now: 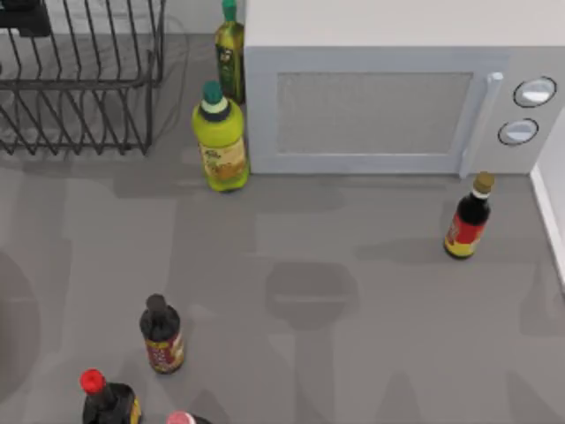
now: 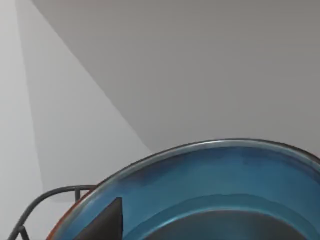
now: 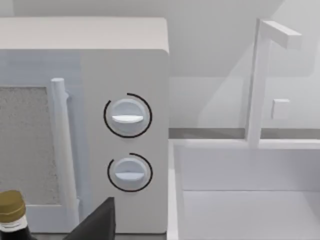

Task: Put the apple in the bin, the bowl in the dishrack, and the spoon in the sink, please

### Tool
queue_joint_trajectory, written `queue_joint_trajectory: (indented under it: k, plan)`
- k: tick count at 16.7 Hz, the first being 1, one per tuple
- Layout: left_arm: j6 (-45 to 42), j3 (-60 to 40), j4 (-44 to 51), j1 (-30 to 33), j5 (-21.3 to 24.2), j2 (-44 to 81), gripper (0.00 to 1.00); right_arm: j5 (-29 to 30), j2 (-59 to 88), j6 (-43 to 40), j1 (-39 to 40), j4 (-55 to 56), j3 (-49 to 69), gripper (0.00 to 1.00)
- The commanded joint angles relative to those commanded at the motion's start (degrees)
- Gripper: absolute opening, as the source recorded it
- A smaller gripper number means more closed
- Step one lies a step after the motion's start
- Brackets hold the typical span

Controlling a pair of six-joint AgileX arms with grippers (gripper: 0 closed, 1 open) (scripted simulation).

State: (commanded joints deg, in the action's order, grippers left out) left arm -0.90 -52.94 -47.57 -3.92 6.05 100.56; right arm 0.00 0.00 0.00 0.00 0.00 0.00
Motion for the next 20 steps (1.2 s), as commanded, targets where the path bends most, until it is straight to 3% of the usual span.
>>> queue_joint_trajectory:
  k: [4,8,20]
  plan:
    - [-0.68,2.45,2.26,0.25,-0.15,-3.12,1.0,0.0,0.0,0.0,0.0,0.0,0.0,1.0]
    - [-1.73,9.64,8.81,0.87,-0.78,-15.32,1.0,0.0,0.0,0.0,0.0,0.0,0.0,1.0]
    - [1.43,40.11,35.98,3.17,-4.52,-79.59,1.0,0.0,0.0,0.0,0.0,0.0,0.0,1.0]
